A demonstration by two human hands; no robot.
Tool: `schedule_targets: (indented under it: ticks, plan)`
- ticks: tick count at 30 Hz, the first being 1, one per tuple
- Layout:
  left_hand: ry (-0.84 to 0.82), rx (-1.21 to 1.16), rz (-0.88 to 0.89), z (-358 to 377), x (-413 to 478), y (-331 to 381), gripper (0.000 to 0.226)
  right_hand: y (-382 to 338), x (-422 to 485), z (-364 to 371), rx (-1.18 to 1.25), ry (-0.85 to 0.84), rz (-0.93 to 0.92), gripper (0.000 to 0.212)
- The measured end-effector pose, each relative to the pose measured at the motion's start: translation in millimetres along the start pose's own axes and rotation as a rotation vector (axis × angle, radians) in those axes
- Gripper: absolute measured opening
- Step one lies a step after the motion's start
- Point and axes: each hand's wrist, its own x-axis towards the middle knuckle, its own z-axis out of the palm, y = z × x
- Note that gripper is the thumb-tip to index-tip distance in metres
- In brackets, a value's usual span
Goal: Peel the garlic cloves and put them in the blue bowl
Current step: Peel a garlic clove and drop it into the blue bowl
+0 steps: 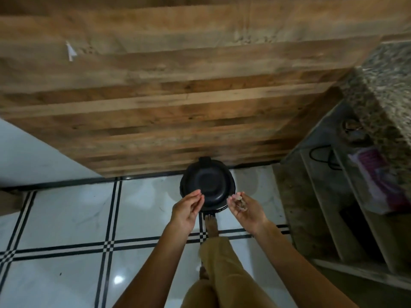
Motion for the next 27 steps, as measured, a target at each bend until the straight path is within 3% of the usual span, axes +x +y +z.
schedule_targets:
  ticks: [3, 9, 13, 16, 20, 22, 24, 27]
  plan:
    - [0.001, 0.022, -0.015, -5.7, 23.4, -1.8, 0.015, 9.7, 28.6, 6.5, 0.034, 0.013, 0.037, 0.029]
    - [-0.036, 0.041, 0.016, -39.3, 106.8, -33.0, 0.03, 28.3, 140.8, -15.4, -0.134, 0.12, 0.038, 0.016]
    - [0.095, -0.087, -0.072, -71.4, 185.5, -80.0, 0.026, 53.9, 224.9, -42.4, -0.221, 0.179, 0.07, 0.014]
    - [0.135, -0.157, -0.13, -70.7, 233.4, -94.4, 0.018, 60.0, 271.2, -36.0, -0.135, 0.113, 0.081, 0.03]
    - [0.122, -0.158, -0.134, -47.0, 274.4, -89.9, 0.026, 51.1, 312.7, -22.7, -0.236, 0.023, 0.187, 0.072]
    - [0.106, -0.144, -0.131, -35.1, 282.6, -81.6, 0.028, 45.1, 315.1, -13.5, -0.273, 0.012, 0.228, 0.082]
    - [0.109, -0.113, -0.137, -28.2, 286.4, -71.8, 0.03, 38.0, 313.3, -4.9, -0.319, 0.078, 0.211, 0.081]
    - [0.151, -0.033, -0.162, -23.7, 283.0, -61.1, 0.021, 26.9, 312.8, -10.9, -0.317, 0.18, 0.15, 0.062]
